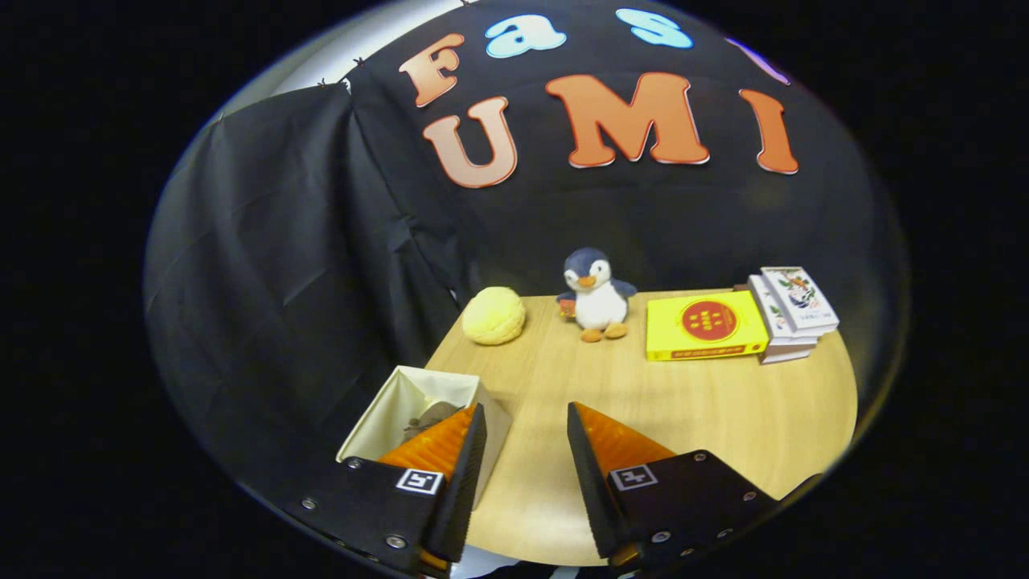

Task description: Open the storage box then place both shoes into the box .Put the left shoe in first, then the right shoe, with the right side of both shoes facing outward in a uniform manner.

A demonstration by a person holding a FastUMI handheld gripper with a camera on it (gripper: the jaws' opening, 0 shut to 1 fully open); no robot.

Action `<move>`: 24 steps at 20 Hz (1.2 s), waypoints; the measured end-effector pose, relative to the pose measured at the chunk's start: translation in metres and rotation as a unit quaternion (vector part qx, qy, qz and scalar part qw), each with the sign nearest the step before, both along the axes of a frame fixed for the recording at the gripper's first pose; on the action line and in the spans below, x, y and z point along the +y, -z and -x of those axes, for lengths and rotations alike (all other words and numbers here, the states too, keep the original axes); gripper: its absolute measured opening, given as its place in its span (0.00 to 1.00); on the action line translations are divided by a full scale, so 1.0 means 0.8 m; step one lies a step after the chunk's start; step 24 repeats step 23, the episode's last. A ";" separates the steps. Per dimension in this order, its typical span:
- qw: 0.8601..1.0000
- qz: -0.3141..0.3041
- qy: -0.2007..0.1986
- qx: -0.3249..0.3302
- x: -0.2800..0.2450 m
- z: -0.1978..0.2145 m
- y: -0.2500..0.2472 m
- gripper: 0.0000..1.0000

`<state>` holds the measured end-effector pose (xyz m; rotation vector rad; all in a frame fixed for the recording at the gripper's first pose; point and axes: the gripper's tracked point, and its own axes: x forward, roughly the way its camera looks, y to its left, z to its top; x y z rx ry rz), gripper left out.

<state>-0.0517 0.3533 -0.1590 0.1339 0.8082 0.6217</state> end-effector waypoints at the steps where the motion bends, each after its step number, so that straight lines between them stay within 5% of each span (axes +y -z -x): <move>1: 1.000 0.004 0.007 -0.019 -0.015 -0.008 -0.004 0.65; 4: 0.996 -0.003 0.034 -0.083 -0.061 -0.031 -0.035 0.85; 8: 0.978 -0.011 0.077 -0.191 -0.125 -0.070 -0.090 0.94; 17: 0.929 0.004 0.148 -0.339 -0.242 -0.114 -0.175 0.96; 24: 0.914 -0.002 0.164 -0.370 -0.262 -0.122 -0.200 0.96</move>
